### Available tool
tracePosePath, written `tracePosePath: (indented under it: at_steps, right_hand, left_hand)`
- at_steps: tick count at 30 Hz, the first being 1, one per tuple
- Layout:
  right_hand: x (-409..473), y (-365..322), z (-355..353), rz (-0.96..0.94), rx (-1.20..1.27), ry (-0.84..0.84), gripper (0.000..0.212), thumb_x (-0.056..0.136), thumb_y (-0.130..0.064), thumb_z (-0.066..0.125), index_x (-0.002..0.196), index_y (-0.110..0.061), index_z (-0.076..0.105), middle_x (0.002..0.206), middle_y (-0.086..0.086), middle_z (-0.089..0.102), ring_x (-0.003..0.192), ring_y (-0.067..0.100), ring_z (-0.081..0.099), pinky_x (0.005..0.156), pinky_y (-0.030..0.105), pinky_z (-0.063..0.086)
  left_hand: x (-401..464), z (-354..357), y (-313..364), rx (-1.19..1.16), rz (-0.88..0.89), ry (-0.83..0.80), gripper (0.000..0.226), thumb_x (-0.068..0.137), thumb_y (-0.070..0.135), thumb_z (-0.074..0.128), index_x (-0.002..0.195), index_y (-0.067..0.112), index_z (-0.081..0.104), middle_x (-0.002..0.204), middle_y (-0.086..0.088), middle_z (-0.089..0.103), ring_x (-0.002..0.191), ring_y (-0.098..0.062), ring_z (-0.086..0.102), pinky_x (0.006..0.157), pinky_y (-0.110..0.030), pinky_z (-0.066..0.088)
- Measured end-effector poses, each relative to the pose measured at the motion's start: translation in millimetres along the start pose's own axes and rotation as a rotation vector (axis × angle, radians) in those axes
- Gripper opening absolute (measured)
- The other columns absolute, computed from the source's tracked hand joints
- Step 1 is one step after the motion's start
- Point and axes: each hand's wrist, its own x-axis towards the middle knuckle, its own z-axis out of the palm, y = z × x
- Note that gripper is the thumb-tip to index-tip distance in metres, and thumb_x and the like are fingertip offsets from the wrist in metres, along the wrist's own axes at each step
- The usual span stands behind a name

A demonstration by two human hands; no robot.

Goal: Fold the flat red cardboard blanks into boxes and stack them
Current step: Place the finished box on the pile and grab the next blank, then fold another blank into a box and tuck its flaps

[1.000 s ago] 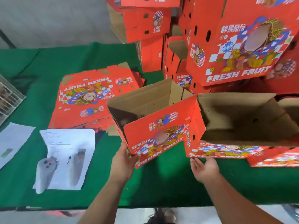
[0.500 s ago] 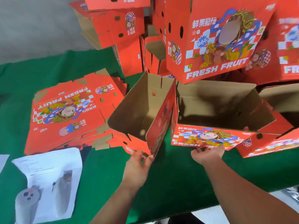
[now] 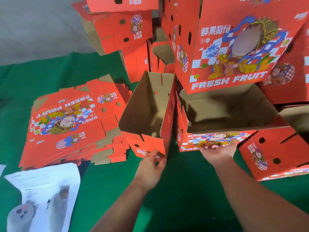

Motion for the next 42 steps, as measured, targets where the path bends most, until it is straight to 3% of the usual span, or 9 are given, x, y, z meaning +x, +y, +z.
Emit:
tracePosePath:
  at_steps: [3,6,10,13,19,27,32,37,42]
  right_hand:
    - [10.1,-4.4,11.3,0.035,-0.033,-0.038,0.097,0.085,-0.078,0.050,0.161,-0.021,0.029,0.161,0.015,0.034,0.147,0.043,0.036,0.118,0.066,0.026]
    - [13.7,-8.4,23.3,0.029,-0.084,-0.067,0.095,0.088,-0.079,0.047,0.159,-0.017,0.033,0.156,0.016,0.041,0.142,0.042,0.042,0.118,0.064,0.030]
    - [11.0,1.2,23.1,-0.002,-0.259,0.035,0.067,0.093,-0.071,0.048,0.137,-0.021,0.060,0.140,0.006,0.061,0.122,0.029,0.063,0.110,0.045,0.047]
    - [0.1,29.2,22.5,-0.022,-0.456,0.139,0.049,0.101,-0.057,0.047,0.126,-0.019,0.064,0.131,0.007,0.066,0.108,0.023,0.066,0.103,0.040,0.051]
    - [-34.7,106.9,43.9,0.046,-0.654,0.108,0.028,0.102,-0.032,0.052,0.123,-0.014,0.059,0.125,0.013,0.064,0.108,0.028,0.066,0.091,0.038,0.057]
    - [-60.2,164.1,76.6,0.011,-0.832,-0.087,0.018,0.105,-0.019,0.053,0.119,-0.016,0.063,0.120,0.009,0.069,0.105,0.026,0.069,0.092,0.036,0.058]
    - [-69.2,198.4,81.8,0.063,-0.999,-0.149,0.010,0.105,-0.023,0.055,0.112,-0.019,0.061,0.119,0.008,0.069,0.114,0.029,0.066,0.090,0.033,0.056]
    - [-79.4,236.9,96.5,0.070,-1.151,-0.197,0.009,0.104,-0.024,0.052,0.108,-0.021,0.060,0.117,0.006,0.067,0.113,0.029,0.067,0.078,0.031,0.058]
    - [-61.7,267.2,119.3,-0.131,-1.338,-0.211,0.047,0.100,-0.025,0.056,0.145,-0.021,0.043,0.123,0.007,0.060,0.111,0.028,0.062,0.106,0.049,0.052]
  left_hand:
    - [33.7,1.5,21.3,-0.033,-0.035,-0.028,0.041,0.102,0.035,0.063,0.140,0.023,0.058,0.132,0.000,0.066,0.118,-0.020,0.065,0.099,-0.026,0.051]
    - [66.1,6.0,42.5,-0.087,-0.101,-0.076,0.049,0.101,0.036,0.064,0.147,0.023,0.053,0.125,-0.012,0.068,0.083,-0.021,0.069,0.061,-0.017,0.050]
    - [102.2,2.7,59.8,-0.164,-0.112,-0.101,0.065,0.100,0.021,0.068,0.158,0.014,0.039,0.145,-0.019,0.060,0.129,-0.042,0.058,0.108,-0.045,0.047]
    - [119.4,-11.4,65.6,-0.254,-0.070,-0.171,0.077,0.100,0.013,0.067,0.164,0.015,0.024,0.149,0.002,0.049,0.137,-0.022,0.050,0.112,-0.027,0.038]
    - [87.5,-0.2,39.0,-0.051,0.120,-0.085,0.034,0.103,0.015,0.058,0.118,0.044,0.067,0.104,0.046,0.064,0.096,0.022,0.059,0.093,-0.005,0.043]
    - [62.8,-40.1,9.1,-0.491,-0.059,0.300,0.026,0.108,0.016,0.049,0.099,0.029,0.069,0.101,0.015,0.074,0.096,-0.004,0.067,0.085,-0.009,0.049]
    - [58.4,-115.3,-33.7,0.199,-0.017,0.538,0.038,0.097,0.014,0.060,0.135,0.017,0.062,0.143,-0.011,0.056,0.132,-0.035,0.051,0.113,-0.040,0.037]
    - [46.4,-180.1,-88.6,1.019,-0.216,0.235,0.105,0.098,0.023,0.055,0.158,0.025,-0.031,0.171,-0.002,0.006,0.158,-0.033,0.006,0.127,-0.054,0.000]
    - [38.2,-207.3,-99.4,1.047,-0.155,0.277,0.073,0.104,0.017,0.051,0.163,0.027,0.009,0.141,-0.007,0.040,0.132,-0.038,0.042,0.106,-0.049,0.048]
